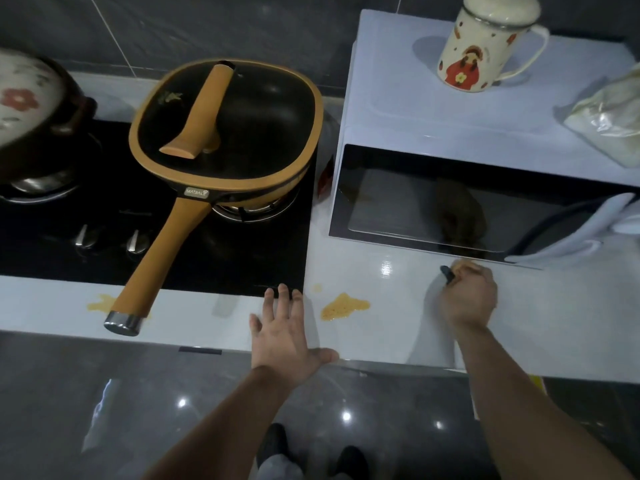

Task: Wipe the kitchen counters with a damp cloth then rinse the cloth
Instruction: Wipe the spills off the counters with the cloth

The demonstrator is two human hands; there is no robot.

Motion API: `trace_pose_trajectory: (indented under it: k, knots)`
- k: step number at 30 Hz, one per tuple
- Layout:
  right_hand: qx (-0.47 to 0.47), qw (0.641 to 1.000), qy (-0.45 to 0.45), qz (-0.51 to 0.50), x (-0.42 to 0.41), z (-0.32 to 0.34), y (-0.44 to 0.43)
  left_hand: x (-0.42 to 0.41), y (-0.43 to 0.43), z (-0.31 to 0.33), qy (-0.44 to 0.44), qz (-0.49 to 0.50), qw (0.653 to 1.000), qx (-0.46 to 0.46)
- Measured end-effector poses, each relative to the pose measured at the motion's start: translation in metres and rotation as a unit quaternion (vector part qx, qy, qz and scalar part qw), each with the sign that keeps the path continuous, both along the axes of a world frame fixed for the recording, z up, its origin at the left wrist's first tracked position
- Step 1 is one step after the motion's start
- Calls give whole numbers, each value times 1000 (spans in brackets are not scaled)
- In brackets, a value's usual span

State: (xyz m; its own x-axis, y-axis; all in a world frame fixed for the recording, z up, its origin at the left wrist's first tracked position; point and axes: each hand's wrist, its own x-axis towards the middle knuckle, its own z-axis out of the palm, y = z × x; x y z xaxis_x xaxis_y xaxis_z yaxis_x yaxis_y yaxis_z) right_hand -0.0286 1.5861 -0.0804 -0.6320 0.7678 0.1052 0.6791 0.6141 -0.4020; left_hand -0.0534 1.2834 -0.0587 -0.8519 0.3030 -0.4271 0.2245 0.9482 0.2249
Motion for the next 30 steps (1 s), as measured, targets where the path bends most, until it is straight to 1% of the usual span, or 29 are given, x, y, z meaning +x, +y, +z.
trace_pose_trajectory:
  k: [2,5,8,11,13,14,15,16,17,19,20,21,24,25,26,27,29,30]
  knots:
    - [-16,999,21,36,-26,-4,-32,0,0,1,1,0,1000,-3]
    - [-48,991,-6,123,-68,-6,-98,0,1,1,2,2,1000,-5]
    - [-58,980,-8,191,-94,-7,-153,1,1,0,9,3,1000,-9]
    - [-60,947,2,316,-93,-8,-177,2,1,-1,16,3,1000,-9]
    - [-41,912,-17,408,-86,-8,-162,2,2,-1,15,0,1000,-9]
    - [-21,899,-29,436,-81,-8,-147,1,2,-1,16,-1,1000,-9]
    - [1,899,-33,436,-75,-7,-127,1,1,-1,16,0,1000,-8]
    - [18,908,-15,419,-68,-9,-105,1,1,-1,14,1,1000,-7]
    - [41,928,-2,371,-58,-11,-79,1,0,0,11,0,1000,-5]
    - [71,960,-18,272,-30,-7,-34,1,0,-1,12,-1,1000,-4]
    - [62,972,-15,224,-18,-3,-16,1,0,-2,13,-1,1000,-3]
    - [46,981,-30,184,-8,3,-5,1,0,-2,14,-1,1000,-2]
    - [-14,995,-53,84,-15,7,-16,1,0,-1,12,-2,1000,-2]
    - [-24,994,-51,90,-24,7,-30,1,1,-1,12,0,1000,-2]
    - [-34,991,-41,119,-35,5,-48,1,1,0,12,2,1000,-3]
    - [-55,984,-30,169,-46,3,-68,1,2,0,13,3,1000,-4]
    - [-100,953,-35,284,-60,0,-107,0,2,1,9,4,1000,-9]
    - [-104,938,-40,327,-65,-1,-123,1,3,1,7,3,1000,-12]
